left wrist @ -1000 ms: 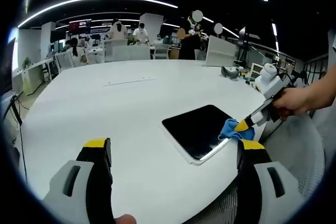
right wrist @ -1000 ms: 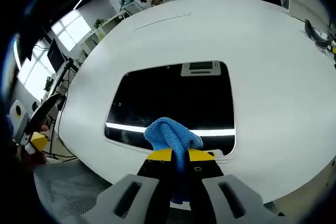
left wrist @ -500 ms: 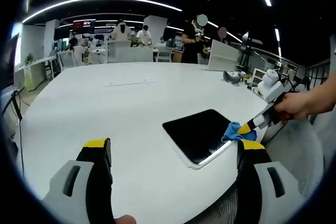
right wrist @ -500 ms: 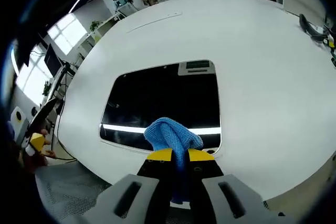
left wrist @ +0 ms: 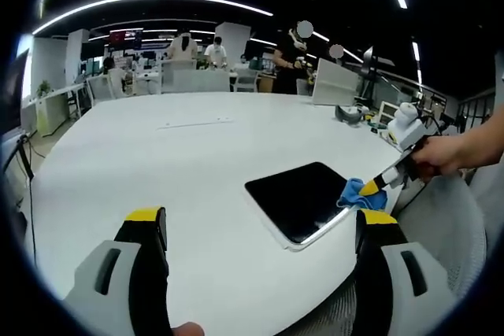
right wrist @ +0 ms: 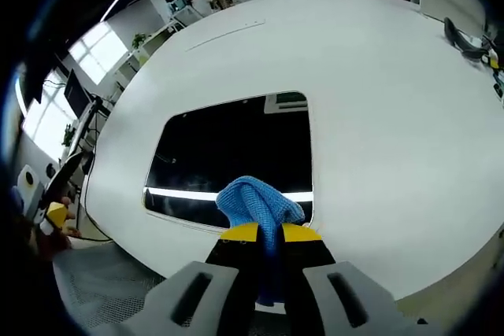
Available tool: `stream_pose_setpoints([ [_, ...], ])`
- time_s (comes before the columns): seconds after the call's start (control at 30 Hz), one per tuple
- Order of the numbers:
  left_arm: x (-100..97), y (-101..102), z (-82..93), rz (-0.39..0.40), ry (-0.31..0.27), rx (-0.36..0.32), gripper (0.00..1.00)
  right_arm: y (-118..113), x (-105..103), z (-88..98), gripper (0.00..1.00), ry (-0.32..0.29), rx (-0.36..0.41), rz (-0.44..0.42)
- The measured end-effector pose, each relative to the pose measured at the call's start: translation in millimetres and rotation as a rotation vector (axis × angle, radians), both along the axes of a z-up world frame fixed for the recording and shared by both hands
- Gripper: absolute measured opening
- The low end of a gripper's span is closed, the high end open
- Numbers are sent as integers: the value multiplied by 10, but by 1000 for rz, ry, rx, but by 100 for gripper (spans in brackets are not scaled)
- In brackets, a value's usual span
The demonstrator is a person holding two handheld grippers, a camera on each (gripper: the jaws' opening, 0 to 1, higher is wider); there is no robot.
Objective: Wipe the mirror surface with the cleaning cloth until all visible marks leave the cleaned area.
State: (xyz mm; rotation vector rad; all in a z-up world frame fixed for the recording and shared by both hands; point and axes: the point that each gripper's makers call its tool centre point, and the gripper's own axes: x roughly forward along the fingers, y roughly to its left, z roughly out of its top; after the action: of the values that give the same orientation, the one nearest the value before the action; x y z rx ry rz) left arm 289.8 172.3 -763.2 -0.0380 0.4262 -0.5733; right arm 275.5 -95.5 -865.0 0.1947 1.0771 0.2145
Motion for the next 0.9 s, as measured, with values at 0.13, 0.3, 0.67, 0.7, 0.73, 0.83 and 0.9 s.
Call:
stream_pose_setpoints([
  [0.13,-41,-48,-28,-45,-11,61,99,-31,7,4,3,2,-3,-4],
  [0.3,-13,-54,-16,-32,-11,36,99,-94,12,3,3,6,-1,-17],
  [0.67,26,-25,-17,-24,-8,27,99,-100,36,-5,3,7,-11,-21],
  [0.7,31,-24,-15,-23,-8,27,99,-102,45,-6,3,7,-10,-24],
  [0.73,36,-24,-14,-23,-10,29,99,-103,52,-8,3,6,-10,-26],
  [0.83,52,-29,-14,-27,-12,31,99,-107,72,-12,3,6,-9,-33],
  [0.9,67,-28,-7,-24,-11,26,99,-104,86,-13,3,5,-11,-32],
])
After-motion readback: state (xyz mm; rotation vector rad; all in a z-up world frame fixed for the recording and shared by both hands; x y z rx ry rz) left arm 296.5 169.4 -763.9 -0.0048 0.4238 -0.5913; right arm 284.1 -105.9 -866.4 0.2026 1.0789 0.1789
